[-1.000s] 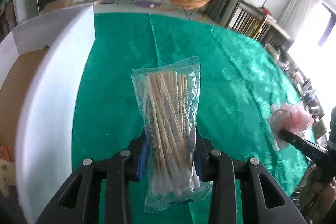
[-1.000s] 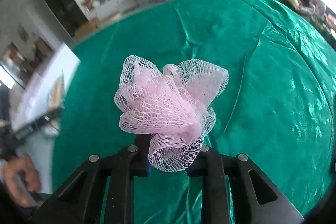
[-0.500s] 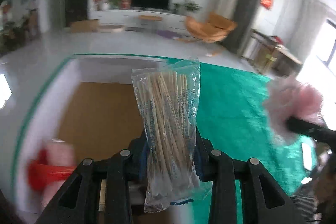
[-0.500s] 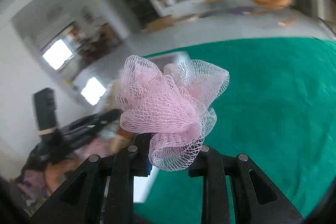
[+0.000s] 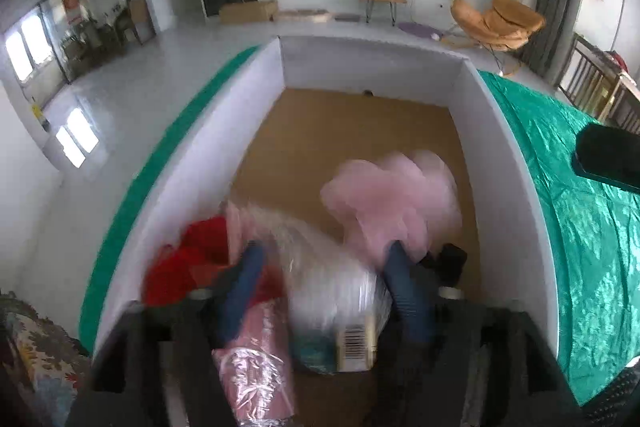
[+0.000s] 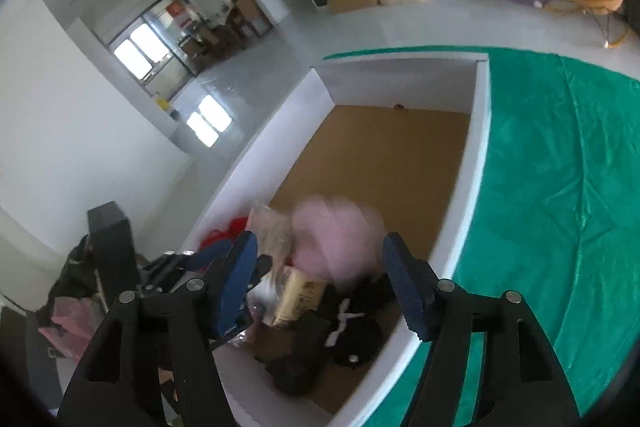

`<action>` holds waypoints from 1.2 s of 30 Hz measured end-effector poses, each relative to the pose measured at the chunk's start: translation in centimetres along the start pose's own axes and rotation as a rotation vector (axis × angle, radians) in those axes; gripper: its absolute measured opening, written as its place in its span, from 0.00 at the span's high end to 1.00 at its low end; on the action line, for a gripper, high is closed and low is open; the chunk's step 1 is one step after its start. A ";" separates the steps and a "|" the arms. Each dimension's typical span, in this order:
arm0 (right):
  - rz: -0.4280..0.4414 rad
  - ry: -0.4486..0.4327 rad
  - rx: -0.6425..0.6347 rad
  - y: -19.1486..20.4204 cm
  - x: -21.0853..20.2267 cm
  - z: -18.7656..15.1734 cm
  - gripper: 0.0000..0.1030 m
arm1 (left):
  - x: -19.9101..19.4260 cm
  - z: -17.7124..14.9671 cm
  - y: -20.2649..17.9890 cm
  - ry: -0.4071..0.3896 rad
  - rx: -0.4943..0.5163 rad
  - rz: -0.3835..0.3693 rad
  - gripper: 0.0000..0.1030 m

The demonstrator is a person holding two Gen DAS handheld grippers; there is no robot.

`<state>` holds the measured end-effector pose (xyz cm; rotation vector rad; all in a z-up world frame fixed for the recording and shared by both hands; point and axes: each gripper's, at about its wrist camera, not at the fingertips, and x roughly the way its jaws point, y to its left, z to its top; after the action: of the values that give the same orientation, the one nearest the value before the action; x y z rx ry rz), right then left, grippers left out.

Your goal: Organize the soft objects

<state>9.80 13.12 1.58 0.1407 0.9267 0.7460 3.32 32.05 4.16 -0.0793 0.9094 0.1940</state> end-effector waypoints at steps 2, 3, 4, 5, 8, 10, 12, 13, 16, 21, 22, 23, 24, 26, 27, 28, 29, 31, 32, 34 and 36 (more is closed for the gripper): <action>-0.029 -0.016 -0.022 0.0 -0.8 -0.5 0.33 | -0.9 -0.2 0.3 -0.050 -0.007 0.030 0.11; -0.042 -0.025 -0.037 0.1 -1.8 -0.8 0.33 | -1.4 0.1 0.5 -0.080 -0.012 0.048 0.11; -0.050 -0.027 -0.046 0.0 -2.4 -1.1 0.33 | -1.9 0.2 0.6 -0.099 -0.019 0.064 0.11; -0.061 -0.032 -0.056 0.0 -2.9 -1.4 0.33 | -2.6 0.3 0.6 -0.117 -0.036 0.098 0.10; -0.094 -0.043 -0.082 0.1 -4.0 -1.9 0.33 | -3.9 0.7 0.9 -0.149 -0.073 0.227 0.00; -0.104 -0.045 -0.094 0.5 -4.6 -2.2 0.33 | -4.9 0.2 0.8 -0.159 -0.080 0.251 0.00; -0.118 -0.048 -0.114 0.6 -4.8 -2.4 0.33 | -5.3 0.1 0.9 -0.144 -0.103 0.207 0.00; -0.126 -0.048 -0.125 0.8 -5.1 -2.5 0.33 | -5.3 0.2 0.8 -0.128 -0.120 0.186 0.00; -0.163 -0.041 -0.158 1.3 -5.3 -3.1 0.33 | -5.4 0.2 0.6 -0.091 -0.149 0.170 0.00; -0.199 -0.026 -0.193 1.6 -5.1 -3.6 0.33 | -5.8 0.0 0.3 -0.086 -0.135 0.210 0.00; -0.206 -0.023 -0.199 1.6 -5.1 -3.6 0.33 | -6.0 -0.1 0.4 -0.082 -0.137 0.218 0.00; -0.212 -0.020 -0.204 1.6 -5.0 -3.7 0.33 | -6.1 -0.1 0.4 -0.083 -0.135 0.230 0.00; -0.220 -0.015 -0.209 1.6 -5.0 -3.7 0.33 | -6.1 -0.2 0.4 -0.086 -0.132 0.242 0.00; -0.228 -0.010 -0.210 1.6 -4.9 -3.7 0.33 | -6.2 -0.3 0.5 -0.094 -0.126 0.268 0.00; -0.232 -0.004 -0.209 1.6 -4.8 -3.8 0.33 | -6.3 -0.4 0.6 -0.095 -0.128 0.271 0.00; -0.235 0.000 -0.209 1.6 -4.7 -3.8 0.33 | -6.3 -0.5 0.7 -0.093 -0.134 0.270 0.00; -0.238 0.004 -0.209 1.6 -4.7 -3.8 0.33 | -6.3 -0.6 0.8 -0.091 -0.141 0.268 0.00; -0.246 0.013 -0.214 1.7 -4.5 -3.9 0.32 | -6.1 -0.8 0.9 -0.087 -0.151 0.265 0.00; -0.249 0.017 -0.218 1.8 -4.4 -4.0 0.32 | -6.1 -0.8 1.0 -0.083 -0.152 0.265 0.00; -0.254 0.024 -0.227 2.0 -4.2 -4.1 0.32 | -6.0 -0.9 1.0 -0.076 -0.156 0.264 0.00; -0.260 0.029 -0.237 2.3 -4.0 -4.2 0.32 | -5.9 -1.0 0.9 -0.072 -0.155 0.264 0.00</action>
<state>3.85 11.41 2.66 -0.1964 0.8572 0.6112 -1.17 32.04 8.22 -0.0952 0.8298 0.5097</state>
